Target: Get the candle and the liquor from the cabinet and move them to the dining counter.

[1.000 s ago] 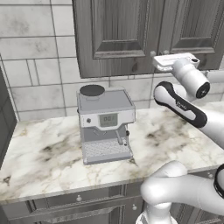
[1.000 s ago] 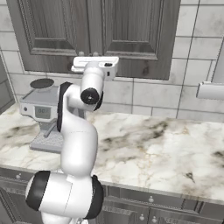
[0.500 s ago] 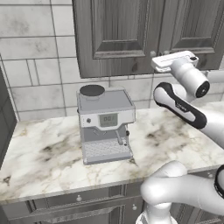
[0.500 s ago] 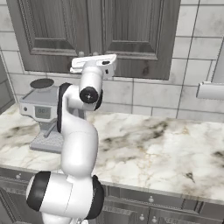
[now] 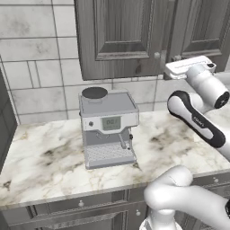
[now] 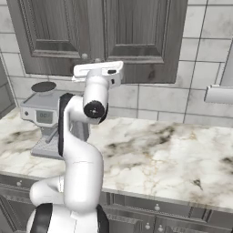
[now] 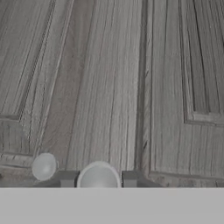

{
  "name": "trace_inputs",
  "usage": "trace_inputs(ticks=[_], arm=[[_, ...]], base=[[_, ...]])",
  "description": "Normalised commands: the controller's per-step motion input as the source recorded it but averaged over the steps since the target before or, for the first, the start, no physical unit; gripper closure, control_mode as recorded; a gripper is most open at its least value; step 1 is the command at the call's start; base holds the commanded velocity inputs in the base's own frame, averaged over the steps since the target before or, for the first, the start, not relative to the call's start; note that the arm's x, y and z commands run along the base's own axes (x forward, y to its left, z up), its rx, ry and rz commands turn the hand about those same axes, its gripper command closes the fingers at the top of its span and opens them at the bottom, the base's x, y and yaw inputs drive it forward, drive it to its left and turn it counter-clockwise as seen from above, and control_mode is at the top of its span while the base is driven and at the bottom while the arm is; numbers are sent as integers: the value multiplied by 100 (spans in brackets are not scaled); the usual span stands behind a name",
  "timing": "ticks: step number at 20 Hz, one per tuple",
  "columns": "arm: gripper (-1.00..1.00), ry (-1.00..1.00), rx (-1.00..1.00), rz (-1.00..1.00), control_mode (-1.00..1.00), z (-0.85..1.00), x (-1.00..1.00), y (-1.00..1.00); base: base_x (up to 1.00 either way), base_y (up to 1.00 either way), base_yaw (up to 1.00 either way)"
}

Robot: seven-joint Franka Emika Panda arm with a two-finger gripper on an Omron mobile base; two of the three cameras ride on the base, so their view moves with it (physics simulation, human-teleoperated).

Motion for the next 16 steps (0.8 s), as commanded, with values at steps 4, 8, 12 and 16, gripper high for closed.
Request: trace_inputs(ticks=[4, 8, 12, 16], arm=[[100, 0, 0, 8, -100, 18, -71, -68], [100, 0, 0, 11, -100, 26, -64, -77], [100, 0, 0, 10, -100, 24, -65, -73], [100, 0, 0, 12, -100, 23, -61, -78]], base=[[0, 0, 0], [0, 0, 0], [0, 0, 0], [0, 0, 0]])
